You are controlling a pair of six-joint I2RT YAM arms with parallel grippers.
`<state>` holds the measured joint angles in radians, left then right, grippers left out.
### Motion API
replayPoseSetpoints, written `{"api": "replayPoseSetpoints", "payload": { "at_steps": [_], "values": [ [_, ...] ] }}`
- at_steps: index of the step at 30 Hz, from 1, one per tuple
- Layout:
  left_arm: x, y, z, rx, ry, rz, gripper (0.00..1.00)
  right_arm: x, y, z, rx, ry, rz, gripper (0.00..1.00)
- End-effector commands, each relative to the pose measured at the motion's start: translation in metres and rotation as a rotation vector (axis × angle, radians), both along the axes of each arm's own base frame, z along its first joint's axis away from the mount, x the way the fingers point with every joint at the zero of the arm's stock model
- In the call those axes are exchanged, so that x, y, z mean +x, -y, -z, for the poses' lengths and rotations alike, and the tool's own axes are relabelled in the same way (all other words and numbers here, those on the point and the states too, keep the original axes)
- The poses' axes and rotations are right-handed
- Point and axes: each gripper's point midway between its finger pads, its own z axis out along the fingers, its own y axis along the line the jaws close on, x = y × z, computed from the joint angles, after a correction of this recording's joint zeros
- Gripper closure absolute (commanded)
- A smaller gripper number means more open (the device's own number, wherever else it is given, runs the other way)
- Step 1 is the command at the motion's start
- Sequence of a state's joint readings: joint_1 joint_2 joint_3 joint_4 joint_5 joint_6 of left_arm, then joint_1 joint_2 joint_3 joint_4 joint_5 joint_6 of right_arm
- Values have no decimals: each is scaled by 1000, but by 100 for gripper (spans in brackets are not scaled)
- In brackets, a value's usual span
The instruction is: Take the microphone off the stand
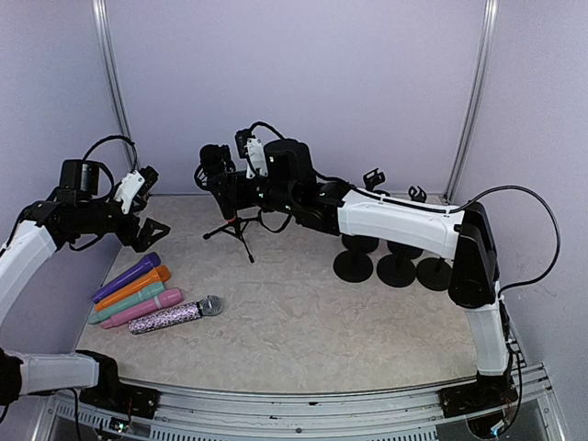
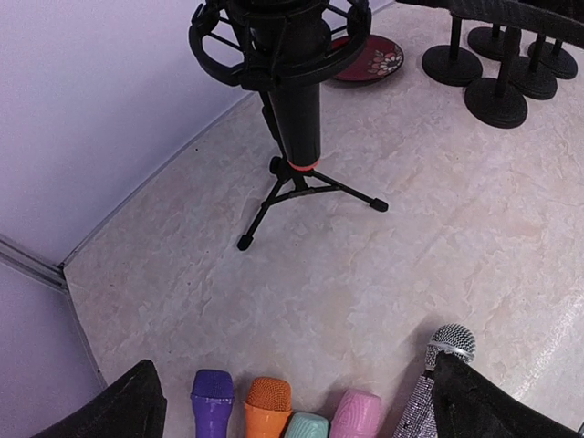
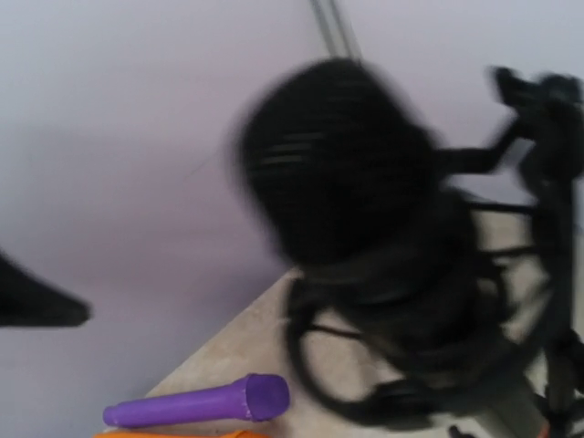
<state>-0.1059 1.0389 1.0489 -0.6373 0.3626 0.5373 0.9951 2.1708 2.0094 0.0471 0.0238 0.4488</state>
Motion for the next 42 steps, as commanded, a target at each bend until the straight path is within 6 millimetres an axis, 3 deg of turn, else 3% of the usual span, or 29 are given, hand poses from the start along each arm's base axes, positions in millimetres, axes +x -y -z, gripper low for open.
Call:
{"api": "replayPoseSetpoints", "payload": {
  "at_steps": [1,5,9,17,26,29,33,37,39,42],
  "values": [
    [-4,-1,-3,11,40,19,1,15,8,-5,72,-97,13,30],
    [-5,0,-4,13,50,23,1,18,9,-9,100,-113,8,32],
    [-7,2,-10,4,69,35,1,33,12,-6,140,-173,9,37],
    [-12,1,-21,14,101,39,1,55,4,8,232,-290,-48,48],
    [-12,-2,-15,38,97,35,1,57,-4,-3,374,-334,-139,80],
    [-11,-3,-13,41,97,31,2,54,-4,-8,411,-350,-158,92],
    [-8,-2,-10,32,90,26,1,42,0,-25,444,-336,-155,100],
    [-6,0,-6,16,75,26,2,24,17,-42,547,-341,-124,100],
    [-5,3,-5,3,71,38,2,12,24,-40,587,-365,-119,100],
    [-6,10,-3,-20,58,63,2,-13,31,-59,650,-357,-128,100]
  ]
}}
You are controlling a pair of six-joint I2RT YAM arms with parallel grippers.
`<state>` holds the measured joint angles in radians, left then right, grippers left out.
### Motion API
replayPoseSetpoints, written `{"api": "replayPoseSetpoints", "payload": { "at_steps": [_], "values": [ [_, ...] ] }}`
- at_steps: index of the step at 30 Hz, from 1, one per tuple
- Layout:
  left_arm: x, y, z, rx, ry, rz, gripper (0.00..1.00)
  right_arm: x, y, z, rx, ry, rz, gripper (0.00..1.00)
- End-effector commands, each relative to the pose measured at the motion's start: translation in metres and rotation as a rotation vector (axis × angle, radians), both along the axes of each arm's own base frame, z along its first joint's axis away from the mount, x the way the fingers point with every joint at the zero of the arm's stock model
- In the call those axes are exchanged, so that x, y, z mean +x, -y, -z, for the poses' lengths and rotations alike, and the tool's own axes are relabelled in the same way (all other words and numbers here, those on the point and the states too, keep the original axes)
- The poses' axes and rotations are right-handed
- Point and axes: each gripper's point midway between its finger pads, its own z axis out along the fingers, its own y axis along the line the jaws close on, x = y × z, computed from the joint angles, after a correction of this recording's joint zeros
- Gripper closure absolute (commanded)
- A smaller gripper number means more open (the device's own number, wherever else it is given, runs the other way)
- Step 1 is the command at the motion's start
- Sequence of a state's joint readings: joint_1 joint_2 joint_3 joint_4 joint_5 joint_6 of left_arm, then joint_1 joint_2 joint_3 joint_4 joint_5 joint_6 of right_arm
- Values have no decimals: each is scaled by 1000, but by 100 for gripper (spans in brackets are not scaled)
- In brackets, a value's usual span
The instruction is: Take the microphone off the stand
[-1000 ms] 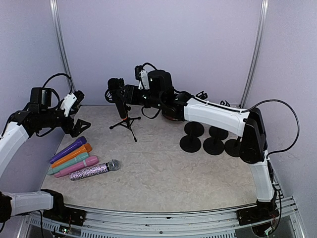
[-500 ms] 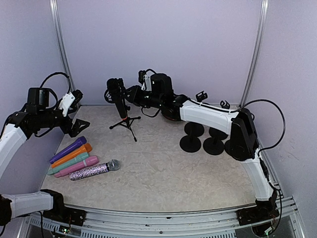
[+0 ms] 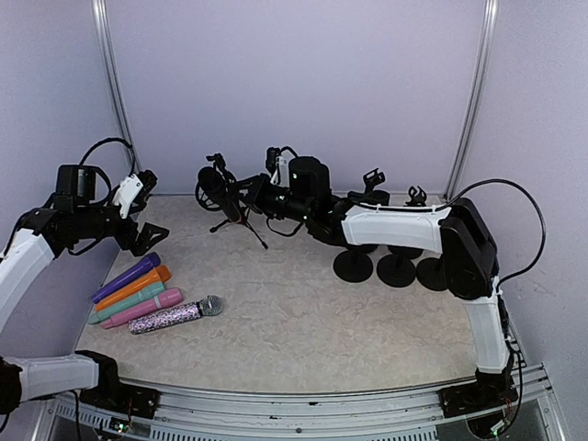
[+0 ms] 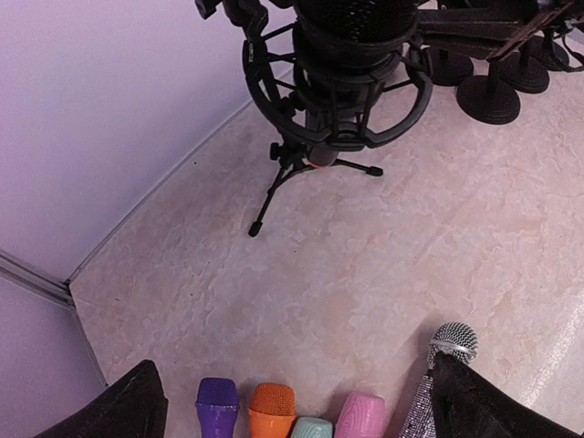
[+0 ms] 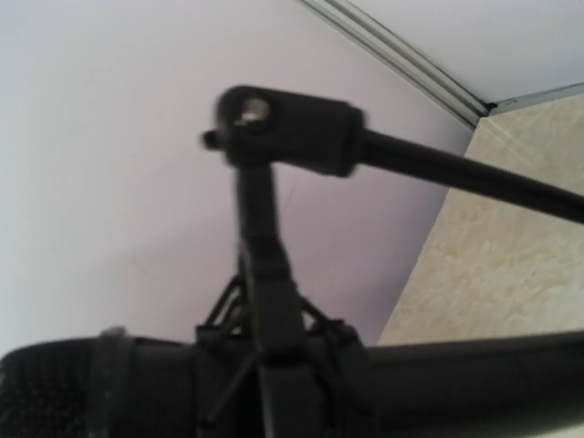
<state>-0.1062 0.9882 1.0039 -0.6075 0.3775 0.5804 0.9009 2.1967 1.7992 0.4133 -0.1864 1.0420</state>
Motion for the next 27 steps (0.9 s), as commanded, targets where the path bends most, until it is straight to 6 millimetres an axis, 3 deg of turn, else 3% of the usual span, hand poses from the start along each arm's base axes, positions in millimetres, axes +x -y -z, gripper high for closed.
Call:
{"api": "replayPoseSetpoints", "payload": {
  "at_steps": [1,5,15,21,27],
  "values": [
    [2,12,-1,-44,-1,40,2,-45,20,-96,256,75,30,100],
    [-4,31,-7,-56,4,95,2,-73,33,-112,321,74,66,100],
    [-30,78,-21,-88,-58,297,1,-126,85,-119,398,19,231,100],
    [-41,101,-20,-94,-104,395,2,-142,103,-79,412,-136,281,100],
    [-45,120,-18,-91,-124,464,2,-148,113,-65,419,-201,320,100]
  ]
}}
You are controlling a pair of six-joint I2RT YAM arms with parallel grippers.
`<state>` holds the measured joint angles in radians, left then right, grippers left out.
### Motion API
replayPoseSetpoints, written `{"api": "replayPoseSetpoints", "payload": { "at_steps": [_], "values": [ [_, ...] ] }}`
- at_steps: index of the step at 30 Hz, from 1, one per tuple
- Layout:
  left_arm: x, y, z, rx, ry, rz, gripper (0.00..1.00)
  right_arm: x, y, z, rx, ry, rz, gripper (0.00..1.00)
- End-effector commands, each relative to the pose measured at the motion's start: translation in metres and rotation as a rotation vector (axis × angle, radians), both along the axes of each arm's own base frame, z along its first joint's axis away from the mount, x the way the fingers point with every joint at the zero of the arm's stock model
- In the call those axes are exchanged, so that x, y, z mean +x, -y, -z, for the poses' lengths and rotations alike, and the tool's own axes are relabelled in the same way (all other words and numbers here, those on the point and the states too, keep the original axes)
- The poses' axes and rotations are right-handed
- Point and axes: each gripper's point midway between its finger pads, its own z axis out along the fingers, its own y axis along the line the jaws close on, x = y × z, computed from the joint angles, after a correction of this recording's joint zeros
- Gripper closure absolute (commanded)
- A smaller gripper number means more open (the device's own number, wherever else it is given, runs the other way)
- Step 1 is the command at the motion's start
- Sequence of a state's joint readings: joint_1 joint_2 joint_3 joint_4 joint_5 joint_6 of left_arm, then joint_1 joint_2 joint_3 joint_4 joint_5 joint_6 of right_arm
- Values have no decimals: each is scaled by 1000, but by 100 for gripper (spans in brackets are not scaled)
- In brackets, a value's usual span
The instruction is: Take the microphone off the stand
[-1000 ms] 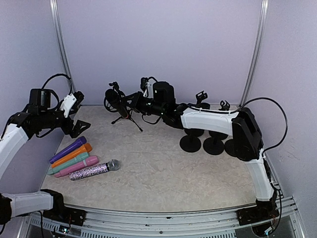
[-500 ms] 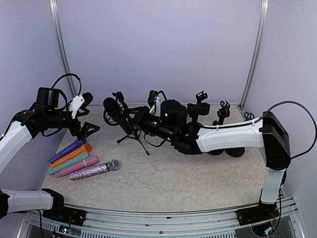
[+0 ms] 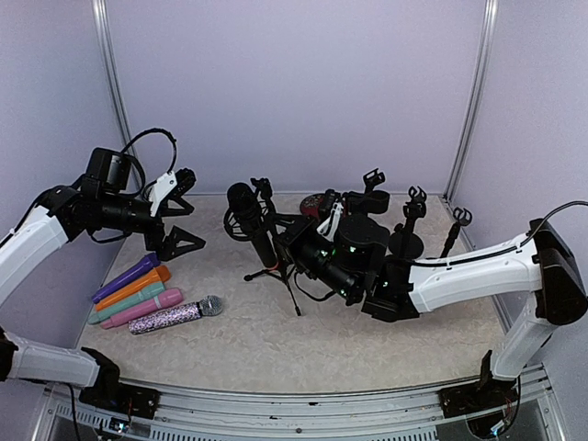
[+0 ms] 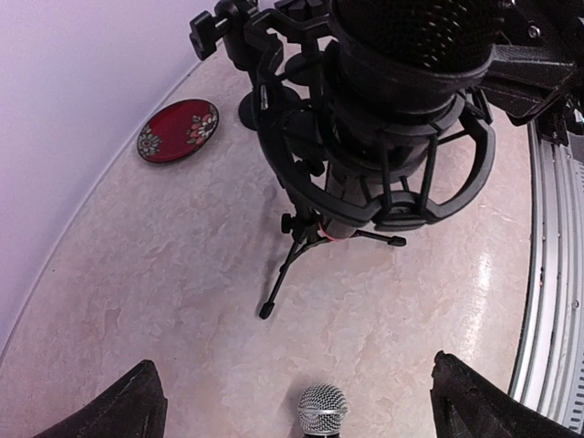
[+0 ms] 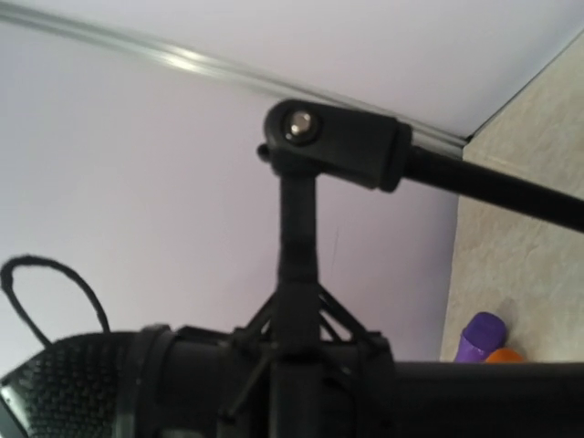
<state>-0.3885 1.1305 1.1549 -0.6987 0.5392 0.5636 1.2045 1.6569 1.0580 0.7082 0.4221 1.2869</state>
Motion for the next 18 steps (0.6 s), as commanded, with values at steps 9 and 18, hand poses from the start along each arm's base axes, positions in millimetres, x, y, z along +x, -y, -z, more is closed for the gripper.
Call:
{"api": "replayPoseSetpoints", "payload": {
  "at_steps": [9,18],
  "values": [
    [-9,22,-9,20,1,100,1,-2,41,-25,105,-30,130,81],
    [-15,29,-13,54,0,142,1,6,56,-7,-359,137,169,28]
  ]
}}
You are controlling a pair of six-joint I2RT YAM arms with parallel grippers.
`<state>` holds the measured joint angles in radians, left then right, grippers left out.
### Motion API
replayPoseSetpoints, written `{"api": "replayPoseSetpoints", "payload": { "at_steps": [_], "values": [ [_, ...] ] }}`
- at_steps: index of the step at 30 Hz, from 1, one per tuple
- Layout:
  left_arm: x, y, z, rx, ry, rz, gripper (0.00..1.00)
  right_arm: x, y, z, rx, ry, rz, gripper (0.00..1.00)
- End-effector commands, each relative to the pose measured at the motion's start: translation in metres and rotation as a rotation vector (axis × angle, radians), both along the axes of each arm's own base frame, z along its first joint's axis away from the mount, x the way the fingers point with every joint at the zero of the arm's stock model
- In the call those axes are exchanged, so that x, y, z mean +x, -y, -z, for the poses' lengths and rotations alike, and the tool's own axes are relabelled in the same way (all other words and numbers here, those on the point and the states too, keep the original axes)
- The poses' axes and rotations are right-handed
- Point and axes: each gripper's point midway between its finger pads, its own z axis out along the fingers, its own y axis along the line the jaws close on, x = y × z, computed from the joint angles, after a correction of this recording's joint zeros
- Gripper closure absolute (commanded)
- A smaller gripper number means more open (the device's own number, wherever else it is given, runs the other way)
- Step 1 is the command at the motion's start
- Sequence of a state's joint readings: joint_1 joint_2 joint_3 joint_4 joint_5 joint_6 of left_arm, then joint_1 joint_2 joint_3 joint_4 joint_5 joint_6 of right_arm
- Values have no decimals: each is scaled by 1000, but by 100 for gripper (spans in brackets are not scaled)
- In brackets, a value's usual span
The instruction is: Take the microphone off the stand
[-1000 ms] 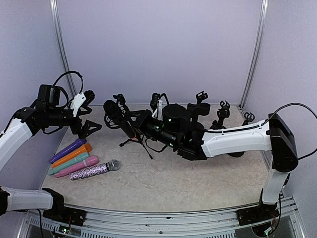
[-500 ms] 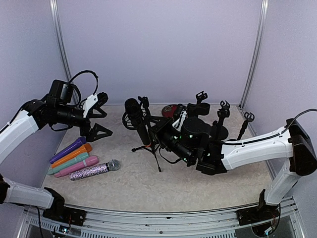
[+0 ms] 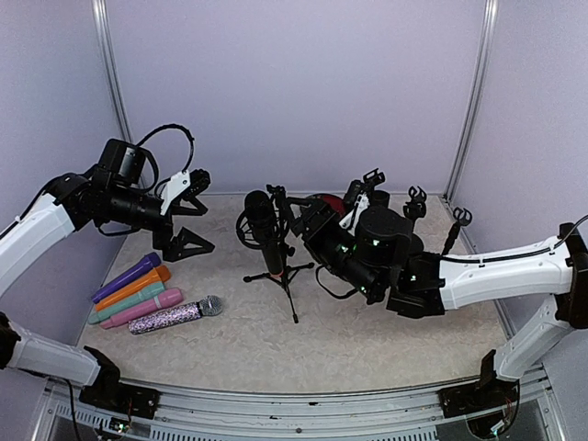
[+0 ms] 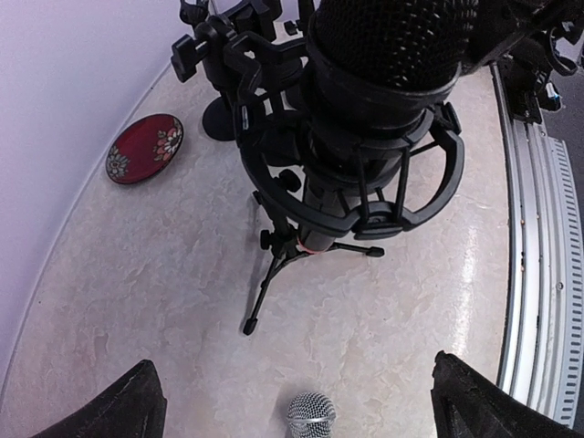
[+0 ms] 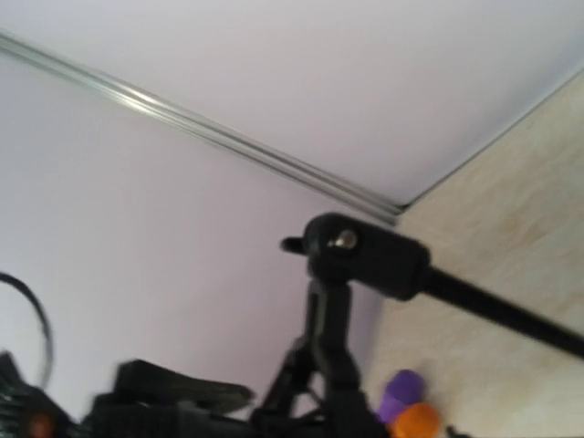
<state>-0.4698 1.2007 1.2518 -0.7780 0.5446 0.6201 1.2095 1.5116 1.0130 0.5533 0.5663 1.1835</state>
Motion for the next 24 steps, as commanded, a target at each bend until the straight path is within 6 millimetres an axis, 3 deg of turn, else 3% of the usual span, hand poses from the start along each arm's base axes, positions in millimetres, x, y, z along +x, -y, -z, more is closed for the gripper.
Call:
{"api": "replayPoseSetpoints", "payload": {
  "at_steps": [1,6,14,19,24],
  "values": [
    [-4,6,-11,7,8,29,1,2,14,4,-290,110,24,27],
    [-6,22,-35,-33,24,62,1,1,31,-6,-478,260,14,27],
    [-15,79,-50,-55,33,179,1,5,32,-15,-552,305,-51,36],
    [-1,94,-48,-47,69,164,1,1,23,-14,-560,327,-95,42],
    [-3,104,-45,-56,44,208,8,1,1,-6,-584,323,-160,48]
  ]
}}
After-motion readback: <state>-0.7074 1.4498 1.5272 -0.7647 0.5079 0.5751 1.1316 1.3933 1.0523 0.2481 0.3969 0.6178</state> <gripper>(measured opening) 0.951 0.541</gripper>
